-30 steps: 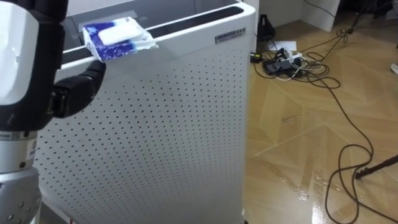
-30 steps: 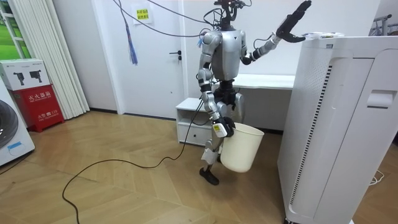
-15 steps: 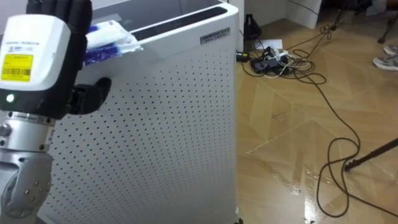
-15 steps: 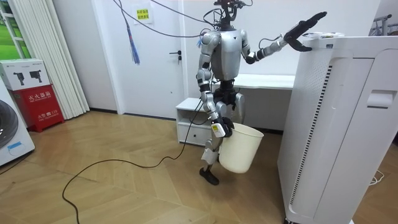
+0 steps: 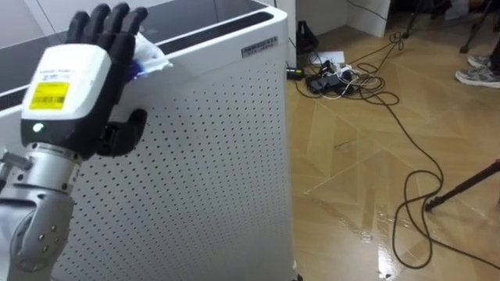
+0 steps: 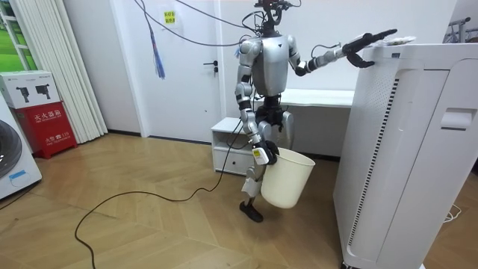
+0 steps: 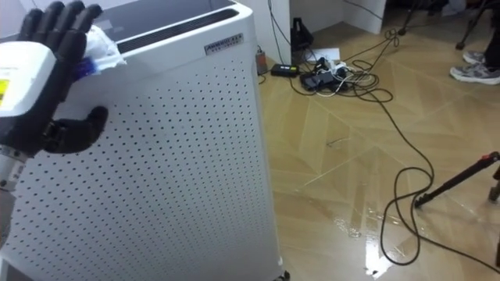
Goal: Pick garbage
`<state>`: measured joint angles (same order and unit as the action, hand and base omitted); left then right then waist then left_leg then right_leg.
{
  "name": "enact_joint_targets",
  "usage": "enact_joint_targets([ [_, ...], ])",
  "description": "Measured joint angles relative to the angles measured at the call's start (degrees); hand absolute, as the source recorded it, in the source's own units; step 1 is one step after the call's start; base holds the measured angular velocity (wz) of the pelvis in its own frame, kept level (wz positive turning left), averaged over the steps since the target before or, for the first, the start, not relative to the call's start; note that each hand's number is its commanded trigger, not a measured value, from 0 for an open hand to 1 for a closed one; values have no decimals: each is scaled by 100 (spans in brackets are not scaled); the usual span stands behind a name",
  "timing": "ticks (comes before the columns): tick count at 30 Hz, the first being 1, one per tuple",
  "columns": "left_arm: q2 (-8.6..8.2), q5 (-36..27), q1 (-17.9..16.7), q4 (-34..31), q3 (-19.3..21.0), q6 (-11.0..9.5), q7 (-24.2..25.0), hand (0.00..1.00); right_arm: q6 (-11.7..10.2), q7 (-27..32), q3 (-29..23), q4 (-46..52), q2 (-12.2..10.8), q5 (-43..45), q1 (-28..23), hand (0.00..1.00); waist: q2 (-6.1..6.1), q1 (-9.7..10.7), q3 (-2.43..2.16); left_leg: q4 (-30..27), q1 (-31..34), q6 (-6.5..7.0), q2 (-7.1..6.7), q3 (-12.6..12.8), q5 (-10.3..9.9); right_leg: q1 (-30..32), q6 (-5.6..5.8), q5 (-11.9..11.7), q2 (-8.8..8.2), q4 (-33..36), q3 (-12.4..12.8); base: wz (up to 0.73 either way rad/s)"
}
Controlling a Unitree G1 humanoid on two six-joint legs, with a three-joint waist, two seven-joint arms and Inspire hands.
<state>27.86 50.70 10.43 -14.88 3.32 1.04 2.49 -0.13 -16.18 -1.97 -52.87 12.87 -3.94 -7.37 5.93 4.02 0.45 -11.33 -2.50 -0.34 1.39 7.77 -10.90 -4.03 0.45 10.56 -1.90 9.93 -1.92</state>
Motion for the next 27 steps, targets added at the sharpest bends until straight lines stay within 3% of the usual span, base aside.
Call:
enact_joint_targets([
  [4,14,4,47,159,-20,117,112,100,156,8,7,65,50,16,36,100,59,33,-20,2,-14,11,-1,18,7,-9,10,-11,-5,3,8,0],
  [7,13,5,351,304,-20,248,248,100,269,18,6,233,59,55,36,100,131,38,3,5,-31,26,-1,24,22,-27,11,-13,-6,-2,5,0],
  [10,10,17,447,307,-18,282,294,100,318,18,6,267,64,137,37,100,156,40,-7,7,-50,23,0,25,38,-35,11,-13,-7,-4,1,0],
  [17,1,131,604,246,22,458,343,100,483,19,4,420,67,224,43,100,161,42,-3,25,-124,23,3,76,39,-76,11,-12,-11,-8,15,-3],
  [24,66,177,711,122,64,549,343,100,516,66,53,431,87,200,54,100,154,35,1,48,-129,23,2,77,39,-73,11,-12,-10,-17,12,0],
  [27,68,177,709,-36,79,569,343,100,515,69,75,432,87,182,55,100,102,28,36,50,-119,23,0,77,39,-76,11,-12,-10,-9,8,1],
])
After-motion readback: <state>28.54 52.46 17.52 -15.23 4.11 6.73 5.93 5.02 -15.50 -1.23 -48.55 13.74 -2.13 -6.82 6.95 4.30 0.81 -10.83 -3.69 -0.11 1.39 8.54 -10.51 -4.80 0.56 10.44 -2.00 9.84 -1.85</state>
